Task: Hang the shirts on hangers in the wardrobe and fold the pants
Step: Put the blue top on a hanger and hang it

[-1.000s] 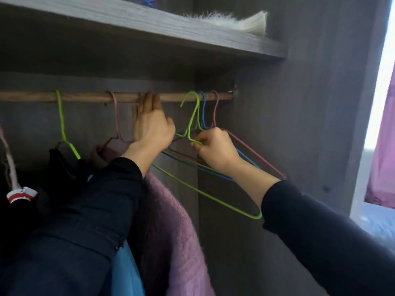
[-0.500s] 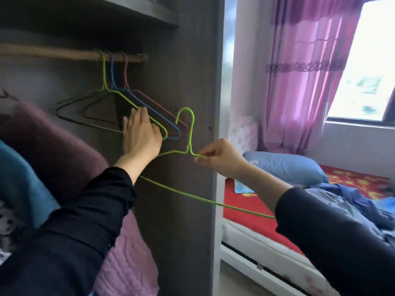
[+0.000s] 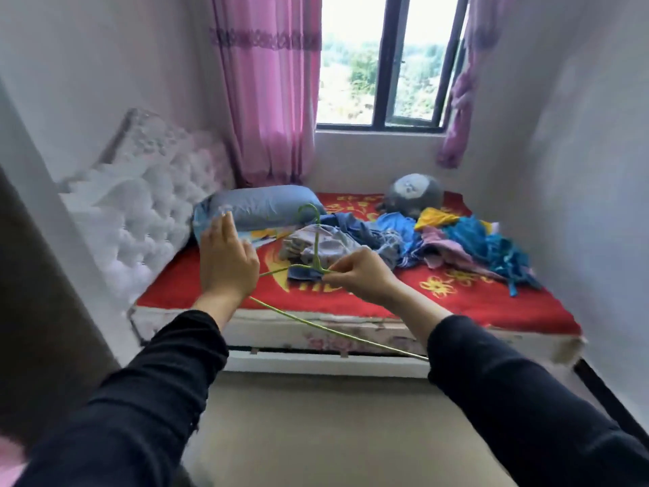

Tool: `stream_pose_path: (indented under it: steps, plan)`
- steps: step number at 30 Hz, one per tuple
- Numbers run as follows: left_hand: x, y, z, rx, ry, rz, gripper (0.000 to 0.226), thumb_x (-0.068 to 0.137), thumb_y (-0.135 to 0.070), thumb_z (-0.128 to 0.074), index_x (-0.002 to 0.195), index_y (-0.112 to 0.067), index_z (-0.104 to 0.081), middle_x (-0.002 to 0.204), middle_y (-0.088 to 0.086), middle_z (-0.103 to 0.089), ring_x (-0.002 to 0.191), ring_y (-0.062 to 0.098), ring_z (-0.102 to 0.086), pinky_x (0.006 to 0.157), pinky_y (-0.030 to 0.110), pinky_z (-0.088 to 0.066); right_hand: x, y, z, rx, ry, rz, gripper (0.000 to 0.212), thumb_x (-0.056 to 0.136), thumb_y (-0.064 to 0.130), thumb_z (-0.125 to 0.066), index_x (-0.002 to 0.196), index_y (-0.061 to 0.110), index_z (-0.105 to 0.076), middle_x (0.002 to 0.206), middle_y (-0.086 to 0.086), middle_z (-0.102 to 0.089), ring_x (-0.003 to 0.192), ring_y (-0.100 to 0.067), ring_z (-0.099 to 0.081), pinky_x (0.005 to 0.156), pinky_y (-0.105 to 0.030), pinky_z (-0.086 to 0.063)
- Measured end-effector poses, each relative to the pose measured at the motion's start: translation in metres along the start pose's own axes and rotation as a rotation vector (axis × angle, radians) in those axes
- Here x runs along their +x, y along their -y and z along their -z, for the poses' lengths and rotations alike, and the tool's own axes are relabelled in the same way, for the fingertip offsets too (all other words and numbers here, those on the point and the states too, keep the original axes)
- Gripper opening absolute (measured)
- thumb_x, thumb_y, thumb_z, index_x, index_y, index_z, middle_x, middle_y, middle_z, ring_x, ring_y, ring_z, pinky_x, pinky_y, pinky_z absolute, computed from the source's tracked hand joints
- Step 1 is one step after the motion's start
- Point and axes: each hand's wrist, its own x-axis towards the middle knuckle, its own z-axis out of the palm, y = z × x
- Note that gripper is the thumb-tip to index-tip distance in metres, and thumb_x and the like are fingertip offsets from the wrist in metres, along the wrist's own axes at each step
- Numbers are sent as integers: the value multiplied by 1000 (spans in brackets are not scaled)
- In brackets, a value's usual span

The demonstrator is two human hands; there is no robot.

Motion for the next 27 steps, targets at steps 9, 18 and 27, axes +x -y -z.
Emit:
stream_pose_path:
  steps: [9,18,27]
  plan:
    - [5,-155,-183,-143,374,-220,60,93,-16,-39,149,0,-22,156,17,-23,145,28,-18,120,42,-10,0,-155,83,-171,-251,-345,35,80,24,-69,46,22,-61,45,10,-54,47,-3,-49,53,-26,-39]
    - [90,-245,-344,-190,562,-380,60,94,-17,-40,148,0,-22,155,18,-25,144,30,-21,119,43,-13,92,-263,157,-236,-441,-533,22,83,27,-67,80,8,-76,77,-5,-72,76,-20,-65,72,-38,-53]
    - [155,-338,-484,-257,657,-483,58,95,-21,-42,147,1,-26,154,20,-27,143,31,-23,118,43,-15,162,-365,242,-282,-569,-699,18,84,25,-66,85,10,-77,83,-7,-73,84,-22,-66,74,-34,-52]
